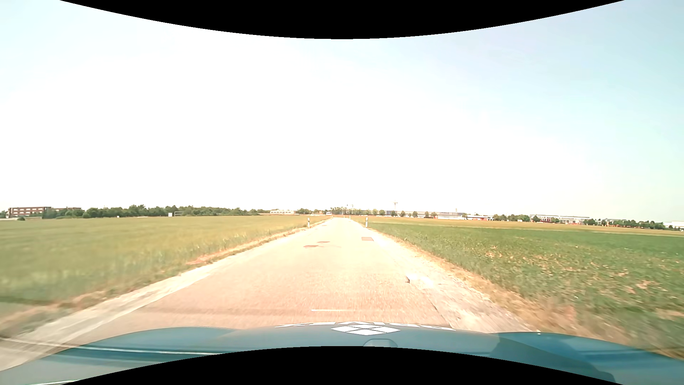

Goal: Follow the waypoints while adhering to traffic rules and regulations

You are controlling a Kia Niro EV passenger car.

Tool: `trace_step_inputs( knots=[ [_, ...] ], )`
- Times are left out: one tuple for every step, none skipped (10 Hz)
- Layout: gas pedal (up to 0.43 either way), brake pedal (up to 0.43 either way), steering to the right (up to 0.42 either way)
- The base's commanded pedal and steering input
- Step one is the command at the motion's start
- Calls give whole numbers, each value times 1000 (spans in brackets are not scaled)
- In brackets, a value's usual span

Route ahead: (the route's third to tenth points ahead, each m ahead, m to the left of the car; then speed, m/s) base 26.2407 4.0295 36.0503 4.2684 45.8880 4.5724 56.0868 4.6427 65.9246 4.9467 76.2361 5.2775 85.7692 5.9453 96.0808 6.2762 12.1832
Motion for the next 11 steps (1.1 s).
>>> trace_step_inputs(
  knots=[
    [8, 0, -3],
    [8, 0, -3],
    [8, 0, -2],
    [8, 0, -2],
    [8, 0, -2],
    [8, 0, -2],
    [28, 0, -2],
    [20, 0, -1],
    [20, 0, 0],
    [20, 0, -1],
    [20, 0, -4]
  ],
)
